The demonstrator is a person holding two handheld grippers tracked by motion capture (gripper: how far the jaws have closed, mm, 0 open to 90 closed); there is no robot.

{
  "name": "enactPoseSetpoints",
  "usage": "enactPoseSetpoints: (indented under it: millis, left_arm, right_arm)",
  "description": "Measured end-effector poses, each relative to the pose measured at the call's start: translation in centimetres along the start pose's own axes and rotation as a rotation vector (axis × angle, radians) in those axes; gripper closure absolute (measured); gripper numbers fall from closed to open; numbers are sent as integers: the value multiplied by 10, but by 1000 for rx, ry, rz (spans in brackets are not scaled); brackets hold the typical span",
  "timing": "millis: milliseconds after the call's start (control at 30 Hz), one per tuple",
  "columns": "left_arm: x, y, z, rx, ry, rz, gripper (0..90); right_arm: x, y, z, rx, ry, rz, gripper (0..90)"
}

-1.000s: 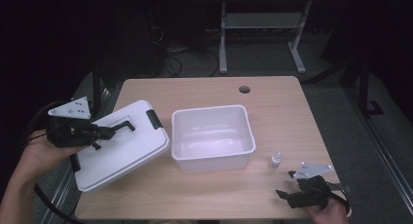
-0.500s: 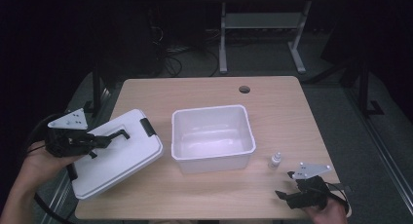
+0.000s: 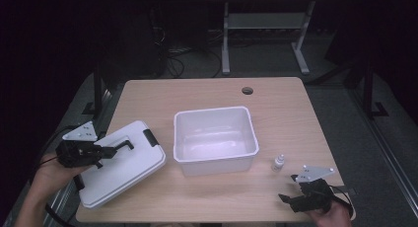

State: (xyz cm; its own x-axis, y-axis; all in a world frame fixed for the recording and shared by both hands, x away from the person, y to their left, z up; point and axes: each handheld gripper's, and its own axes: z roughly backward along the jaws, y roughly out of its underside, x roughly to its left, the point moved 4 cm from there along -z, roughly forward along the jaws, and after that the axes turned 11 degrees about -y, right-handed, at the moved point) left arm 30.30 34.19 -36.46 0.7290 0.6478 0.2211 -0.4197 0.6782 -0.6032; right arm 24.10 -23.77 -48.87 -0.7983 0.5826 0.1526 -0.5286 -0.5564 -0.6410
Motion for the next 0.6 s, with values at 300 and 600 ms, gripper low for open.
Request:
enactPoseSetpoints:
  millis: [300, 600]
  left_arm:
    - [-5, 9, -19, 8, 8, 10, 840]
    - [-9, 17, -35, 18, 19, 22, 840]
  right_arm:
    - [0, 0, -1, 2, -3, 0, 201]
    - [0, 1, -1, 7, -4, 4, 201]
